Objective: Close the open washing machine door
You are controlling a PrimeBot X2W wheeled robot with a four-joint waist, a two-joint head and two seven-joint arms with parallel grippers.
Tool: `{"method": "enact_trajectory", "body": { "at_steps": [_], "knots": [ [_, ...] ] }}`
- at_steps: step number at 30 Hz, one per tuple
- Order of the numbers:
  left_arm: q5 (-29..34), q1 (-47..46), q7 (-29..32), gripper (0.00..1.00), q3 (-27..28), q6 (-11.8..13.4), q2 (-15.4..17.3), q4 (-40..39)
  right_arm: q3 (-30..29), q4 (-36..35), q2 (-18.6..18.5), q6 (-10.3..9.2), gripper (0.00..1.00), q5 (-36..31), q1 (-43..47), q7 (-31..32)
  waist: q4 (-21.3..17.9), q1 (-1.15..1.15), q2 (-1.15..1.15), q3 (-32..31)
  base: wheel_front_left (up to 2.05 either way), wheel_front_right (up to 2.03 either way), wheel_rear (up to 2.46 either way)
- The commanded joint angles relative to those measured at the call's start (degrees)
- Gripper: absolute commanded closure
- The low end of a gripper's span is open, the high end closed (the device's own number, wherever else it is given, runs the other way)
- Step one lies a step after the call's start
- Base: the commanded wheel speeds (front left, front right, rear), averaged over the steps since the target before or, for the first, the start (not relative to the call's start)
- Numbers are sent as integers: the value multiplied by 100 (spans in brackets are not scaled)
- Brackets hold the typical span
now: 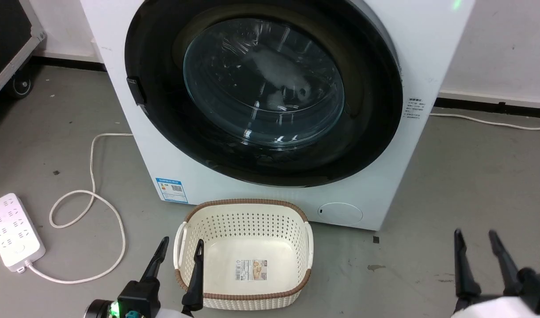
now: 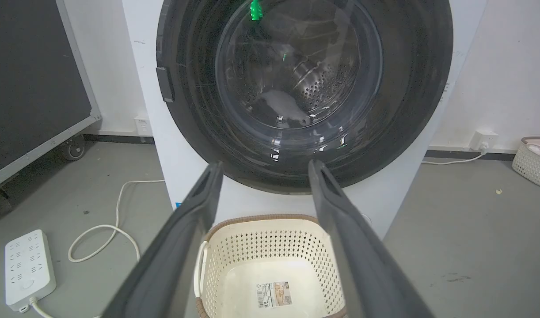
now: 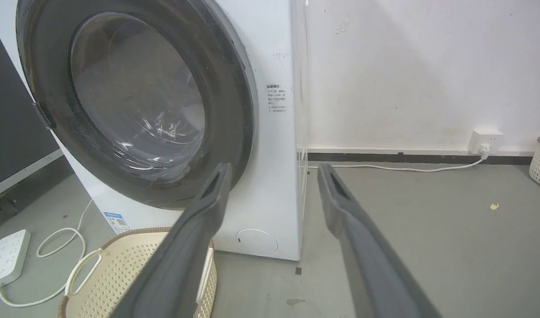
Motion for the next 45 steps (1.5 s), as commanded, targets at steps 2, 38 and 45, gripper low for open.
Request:
{"method": "enact_trajectory", "body": {
  "at_steps": [2, 38, 45],
  "knots": [
    [68, 49, -30, 0, 6, 14, -6, -11, 59, -43, 35, 5, 0, 34, 129, -24, -9, 1, 0, 3, 0, 0, 0],
    [104, -46, 208, 100, 58, -16, -18, -10, 310, -157, 16, 1, 100, -120, 74, 207, -156, 1, 0, 51, 0, 0, 0],
    [134, -61, 290, 100, 95, -2, -25, -51, 339, -200, 17, 1, 100, -165, 58, 289, -175, 1, 0, 50, 0, 0, 0]
  ]
}}
